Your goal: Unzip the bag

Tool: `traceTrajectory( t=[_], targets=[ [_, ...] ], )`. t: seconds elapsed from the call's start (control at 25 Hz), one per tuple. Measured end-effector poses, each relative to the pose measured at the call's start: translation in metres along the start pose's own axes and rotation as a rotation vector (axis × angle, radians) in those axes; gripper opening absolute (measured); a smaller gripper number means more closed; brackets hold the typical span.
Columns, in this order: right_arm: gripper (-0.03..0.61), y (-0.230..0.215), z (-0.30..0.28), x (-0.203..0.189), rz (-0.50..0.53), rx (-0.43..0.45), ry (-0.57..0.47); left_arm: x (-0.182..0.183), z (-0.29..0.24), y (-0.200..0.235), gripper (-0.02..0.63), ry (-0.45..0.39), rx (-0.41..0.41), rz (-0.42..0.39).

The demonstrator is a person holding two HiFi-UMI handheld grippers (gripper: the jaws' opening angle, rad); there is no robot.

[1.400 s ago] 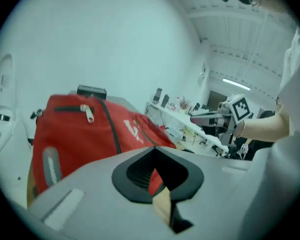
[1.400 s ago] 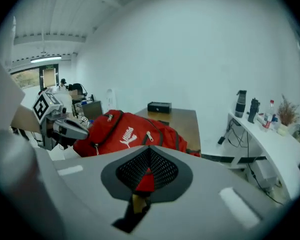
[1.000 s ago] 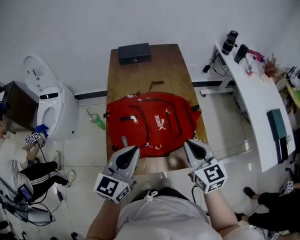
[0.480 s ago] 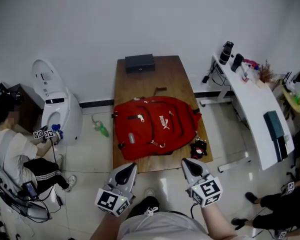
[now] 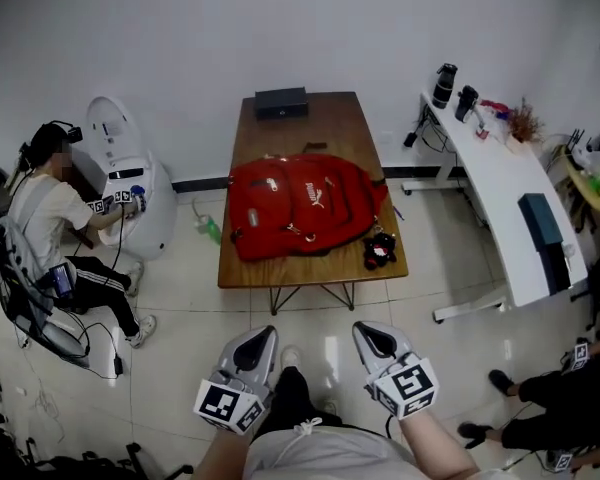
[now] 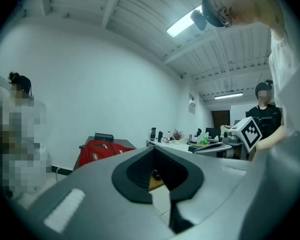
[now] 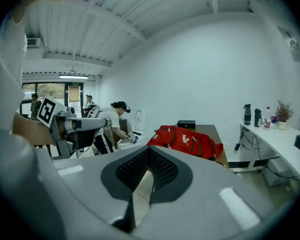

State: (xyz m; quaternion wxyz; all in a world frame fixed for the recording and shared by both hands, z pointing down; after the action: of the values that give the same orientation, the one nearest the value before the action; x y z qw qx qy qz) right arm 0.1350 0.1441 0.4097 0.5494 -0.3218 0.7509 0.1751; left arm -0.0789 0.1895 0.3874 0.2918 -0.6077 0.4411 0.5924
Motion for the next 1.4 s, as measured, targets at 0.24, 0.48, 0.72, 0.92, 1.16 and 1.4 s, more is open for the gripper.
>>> traceTrajectory(
  t=[0.24, 0.48, 0.72, 0.92, 1.16, 1.4],
  targets=[
    [0.008, 0.011, 0.046, 0.004, 0.046, -0.002, -0.053, 0.006, 0.021, -0.045, 0.006, -0.014, -0.024, -0.031],
    [0.008, 0.027, 0.059, 0.020, 0.075, -0.004, -0.077, 0.018, 0.026, -0.052, 0.006, -0.033, -0.040, -0.053],
    [0.008, 0.036, 0.054, 0.028, 0.079, -0.005, -0.080, 0.023, 0.033, -0.047, 0.006, -0.036, -0.046, -0.049],
    [0.008, 0.038, 0.042, 0.031, 0.108, 0.008, -0.088, 0.030, 0.033, -0.033, 0.006, -0.049, -0.036, -0.047],
    [0.008, 0.041, 0.036, 0.039, 0.119, -0.006, -0.078, 0.029, 0.030, -0.028, 0.006, -0.050, -0.041, -0.043],
    [0.008, 0.040, 0.035, 0.048, 0.125, -0.035, -0.067, 0.029, 0.026, -0.026, 0.006, -0.045, -0.059, -0.050]
  ],
)
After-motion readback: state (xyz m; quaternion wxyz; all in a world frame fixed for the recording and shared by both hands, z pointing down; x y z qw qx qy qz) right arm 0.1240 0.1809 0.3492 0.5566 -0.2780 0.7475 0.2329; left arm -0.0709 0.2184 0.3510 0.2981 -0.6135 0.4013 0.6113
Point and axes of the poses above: the fingertips, and each gripper's own axes: z backward along the fingers, y to its left, x out of its top, the point moved 6 cm from there along z, backward along the fingers, and after that the axes turned 3 degrees about y, right-handed, at the moved point
